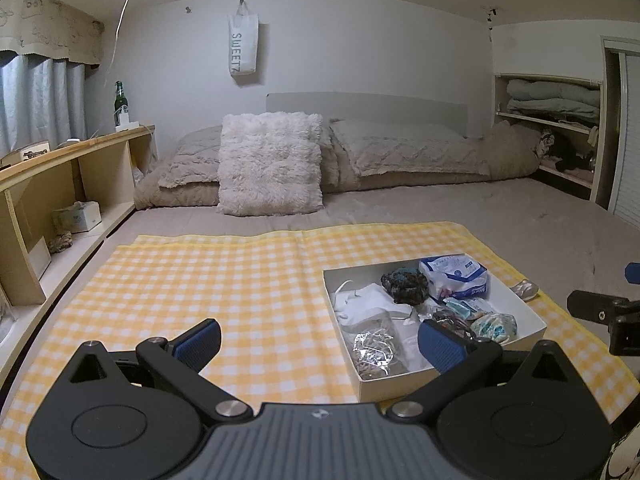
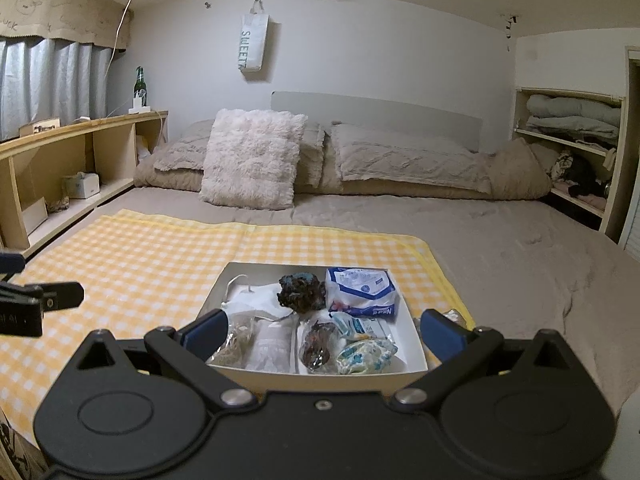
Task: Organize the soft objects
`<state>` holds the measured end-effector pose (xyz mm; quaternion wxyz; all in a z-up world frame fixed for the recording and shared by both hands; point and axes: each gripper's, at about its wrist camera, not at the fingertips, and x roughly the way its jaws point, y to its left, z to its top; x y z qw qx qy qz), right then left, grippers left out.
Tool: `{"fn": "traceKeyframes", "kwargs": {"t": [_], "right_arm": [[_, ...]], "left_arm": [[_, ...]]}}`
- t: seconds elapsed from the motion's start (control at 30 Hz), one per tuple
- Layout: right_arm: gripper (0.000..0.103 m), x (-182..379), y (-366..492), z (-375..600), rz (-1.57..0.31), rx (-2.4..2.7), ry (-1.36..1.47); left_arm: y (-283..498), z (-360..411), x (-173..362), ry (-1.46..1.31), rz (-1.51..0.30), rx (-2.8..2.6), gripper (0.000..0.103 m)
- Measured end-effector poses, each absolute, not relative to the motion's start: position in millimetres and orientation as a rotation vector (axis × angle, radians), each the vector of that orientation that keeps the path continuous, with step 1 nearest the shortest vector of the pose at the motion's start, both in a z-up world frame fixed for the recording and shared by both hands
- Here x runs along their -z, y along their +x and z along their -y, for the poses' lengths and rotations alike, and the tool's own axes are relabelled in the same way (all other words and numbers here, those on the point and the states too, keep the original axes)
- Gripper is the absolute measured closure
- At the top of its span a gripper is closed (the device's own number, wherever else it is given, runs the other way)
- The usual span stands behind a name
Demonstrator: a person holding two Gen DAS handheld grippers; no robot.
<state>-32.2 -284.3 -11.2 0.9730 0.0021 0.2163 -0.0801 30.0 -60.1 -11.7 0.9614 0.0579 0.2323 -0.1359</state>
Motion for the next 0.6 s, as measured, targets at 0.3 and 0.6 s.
{"fn": "traceKeyframes", "kwargs": {"t": [0.3,0.6], "right_arm": [[0.0,10.1,-36.0,282.8,-0.424,0.166,-0.001],[0.0,10.2,-36.5,282.3,-0.424,0.165,-0.002]], "left_arm": [[27.5,60.1,12.5,0.124,-0.469,0.275,0.0],[26.6,60.1,13.3,0.126,-0.469,0.277,0.0]]}}
